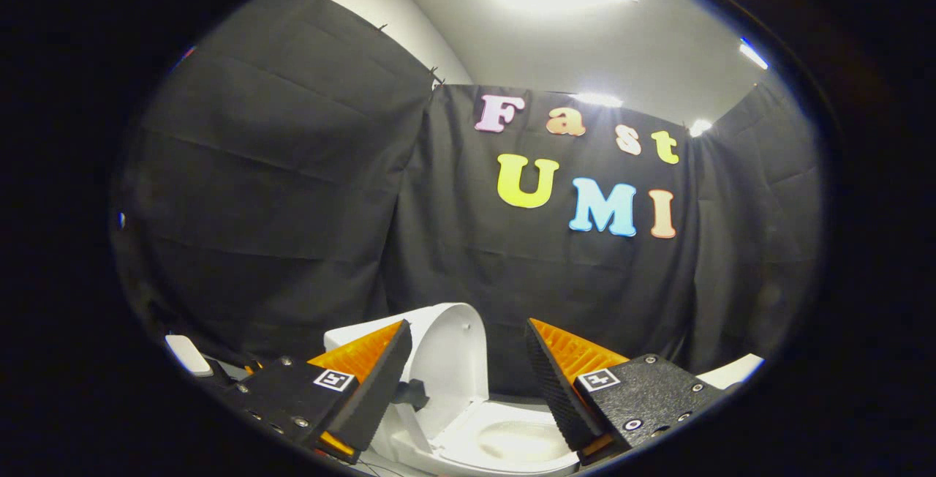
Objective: Open the toilet lid.
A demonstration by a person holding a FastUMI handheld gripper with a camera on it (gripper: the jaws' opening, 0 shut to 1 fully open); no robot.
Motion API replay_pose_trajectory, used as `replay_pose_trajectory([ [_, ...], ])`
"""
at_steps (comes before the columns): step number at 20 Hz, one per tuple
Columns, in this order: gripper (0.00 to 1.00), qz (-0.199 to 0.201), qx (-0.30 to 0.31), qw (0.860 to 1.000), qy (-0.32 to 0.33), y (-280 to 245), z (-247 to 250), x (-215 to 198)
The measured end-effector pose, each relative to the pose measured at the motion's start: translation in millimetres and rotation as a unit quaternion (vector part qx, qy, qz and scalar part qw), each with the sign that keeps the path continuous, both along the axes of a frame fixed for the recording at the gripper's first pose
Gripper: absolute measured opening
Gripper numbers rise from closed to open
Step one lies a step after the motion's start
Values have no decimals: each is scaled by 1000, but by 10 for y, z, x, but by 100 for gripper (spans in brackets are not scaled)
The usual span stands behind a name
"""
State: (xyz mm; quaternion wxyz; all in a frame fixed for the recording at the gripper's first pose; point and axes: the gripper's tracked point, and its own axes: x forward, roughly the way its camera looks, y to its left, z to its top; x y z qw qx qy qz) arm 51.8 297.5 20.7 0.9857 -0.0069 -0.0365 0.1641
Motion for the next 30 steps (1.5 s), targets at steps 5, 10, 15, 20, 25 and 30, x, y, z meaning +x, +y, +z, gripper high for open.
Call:
replay_pose_trajectory([
  [5,95,-8,38,999,-12,-906,241,96],
  [10,95,-38,51,998,-6,-1748,191,247],
  [15,95,-67,56,995,38,-2533,-204,285],
  [20,95,-96,95,988,69,-3077,-544,171],
  [25,95,-122,78,987,75,-3445,-641,-39],
  [30,95,-96,64,990,83,-3443,-657,-182],
])
